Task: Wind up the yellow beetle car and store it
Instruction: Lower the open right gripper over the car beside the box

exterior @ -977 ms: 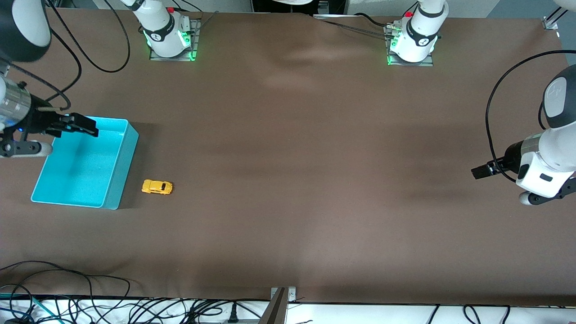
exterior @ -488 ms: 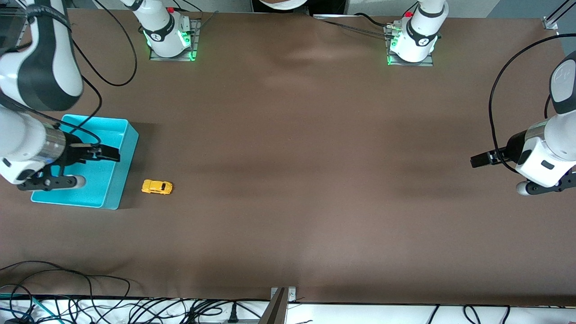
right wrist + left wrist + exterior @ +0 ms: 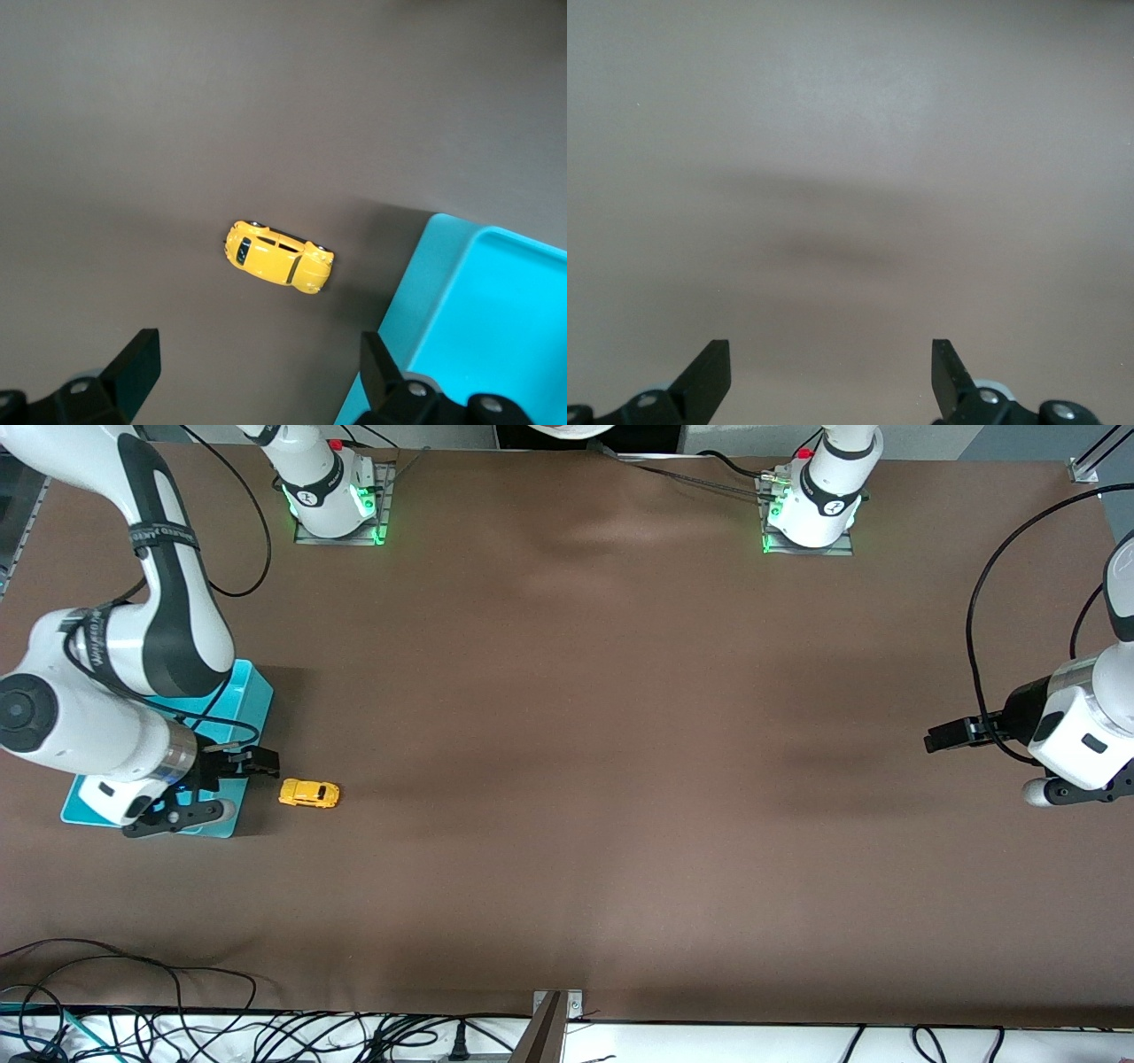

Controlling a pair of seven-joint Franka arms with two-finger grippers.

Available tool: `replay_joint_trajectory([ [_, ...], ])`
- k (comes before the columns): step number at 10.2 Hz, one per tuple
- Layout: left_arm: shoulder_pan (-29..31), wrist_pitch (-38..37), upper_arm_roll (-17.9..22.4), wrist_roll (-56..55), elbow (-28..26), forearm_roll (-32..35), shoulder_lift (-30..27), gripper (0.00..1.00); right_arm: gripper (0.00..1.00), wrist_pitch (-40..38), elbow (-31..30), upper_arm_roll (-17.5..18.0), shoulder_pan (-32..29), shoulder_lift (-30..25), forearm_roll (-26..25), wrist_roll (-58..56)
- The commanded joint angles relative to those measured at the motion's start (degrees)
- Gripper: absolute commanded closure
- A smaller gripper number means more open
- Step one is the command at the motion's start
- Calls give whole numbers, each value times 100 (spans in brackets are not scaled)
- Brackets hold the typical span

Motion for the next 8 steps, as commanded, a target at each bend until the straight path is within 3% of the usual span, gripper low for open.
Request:
replay_joint_trajectory([
  [1,44,-115,-18,170,73,-183,-58,0,0,676,-760,38,-17,-167,31,-1408],
  [8,18,-115,-44,170,73,-183,-67,0,0,2259,-1913,73,-17,-36,22,-4497],
])
